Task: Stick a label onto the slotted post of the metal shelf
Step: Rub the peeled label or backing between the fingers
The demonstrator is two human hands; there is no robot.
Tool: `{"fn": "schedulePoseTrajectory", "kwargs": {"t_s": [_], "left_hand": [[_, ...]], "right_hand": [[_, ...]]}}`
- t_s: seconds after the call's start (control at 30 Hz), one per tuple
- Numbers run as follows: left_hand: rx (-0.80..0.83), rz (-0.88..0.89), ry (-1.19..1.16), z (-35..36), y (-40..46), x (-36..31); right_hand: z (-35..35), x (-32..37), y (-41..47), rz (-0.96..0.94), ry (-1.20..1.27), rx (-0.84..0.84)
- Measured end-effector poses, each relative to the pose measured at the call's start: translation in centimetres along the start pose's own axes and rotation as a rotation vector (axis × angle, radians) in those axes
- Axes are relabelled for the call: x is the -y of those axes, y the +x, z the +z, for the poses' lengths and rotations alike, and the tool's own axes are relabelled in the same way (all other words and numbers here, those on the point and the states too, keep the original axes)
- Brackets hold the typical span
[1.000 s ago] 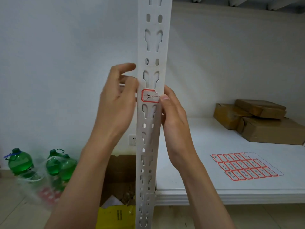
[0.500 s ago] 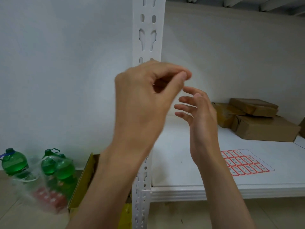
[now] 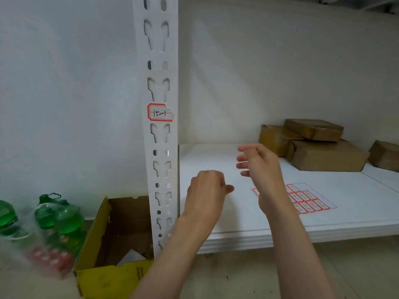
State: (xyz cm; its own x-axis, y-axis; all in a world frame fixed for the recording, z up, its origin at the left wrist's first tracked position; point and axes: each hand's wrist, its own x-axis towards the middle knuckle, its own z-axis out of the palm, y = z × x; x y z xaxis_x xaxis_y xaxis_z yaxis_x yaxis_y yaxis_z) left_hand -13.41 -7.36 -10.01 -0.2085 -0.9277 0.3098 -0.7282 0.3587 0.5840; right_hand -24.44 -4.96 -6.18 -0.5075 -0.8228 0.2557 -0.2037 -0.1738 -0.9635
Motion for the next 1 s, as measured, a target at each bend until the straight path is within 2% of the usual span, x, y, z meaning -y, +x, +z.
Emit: {"fn": "schedulePoseTrajectory", "kwargs": {"t_s": [0.17, 0.23, 0.33, 0.5, 0.67, 0.77, 0.83, 0.87, 0.93, 1.0], "left_hand": [[0.053, -0.030, 0.067, 0.8, -0.7, 1.2], [-0.007, -0.006, 0.066, 0.2, -0.9, 0.8], [-0.143, 0.084, 0.167, -1.3, -1.1, -0.4], [-0.486, 0.415, -0.101, -5.6, -2.5, -3.7], [-0.877, 0.608, -0.288, -11.6, -3.8, -4.2], [-1.020, 0.539, -0.402, -13.8, -3.2, -2.1], [-0.997, 0.378, -0.539, -14.6, -2.4, -0.3], [-0.923, 0.288, -0.623, -14.9, -2.1, 0.4], [-0.704, 0.164, -0.759, -15.0, -1.5, 1.7], [-0.507, 0.137, -0.820, -15.0, -1.1, 2.2]], "right_hand": [[0.2, -0.1, -0.2, -0.021, -0.183, 0.167], [0.5, 0.1, -0.4, -0.065, -0.183, 0.170], [1.0, 2.1, -0.9, -0.216, -0.023, 0.118], [0.5, 8.1, -2.4, -0.353, 0.391, 0.088], [3.7, 8.2, -4.0, -0.280, 0.451, 0.246], [6.4, 8.0, -5.1, -0.257, 0.380, 0.358], [7.7, 8.2, -5.9, -0.247, 0.352, 0.428], [8.2, 8.3, -6.2, -0.238, 0.342, 0.450], [9.0, 8.5, -6.4, -0.230, 0.330, 0.458], [9.4, 8.7, -6.4, -0.234, 0.342, 0.448]]}}
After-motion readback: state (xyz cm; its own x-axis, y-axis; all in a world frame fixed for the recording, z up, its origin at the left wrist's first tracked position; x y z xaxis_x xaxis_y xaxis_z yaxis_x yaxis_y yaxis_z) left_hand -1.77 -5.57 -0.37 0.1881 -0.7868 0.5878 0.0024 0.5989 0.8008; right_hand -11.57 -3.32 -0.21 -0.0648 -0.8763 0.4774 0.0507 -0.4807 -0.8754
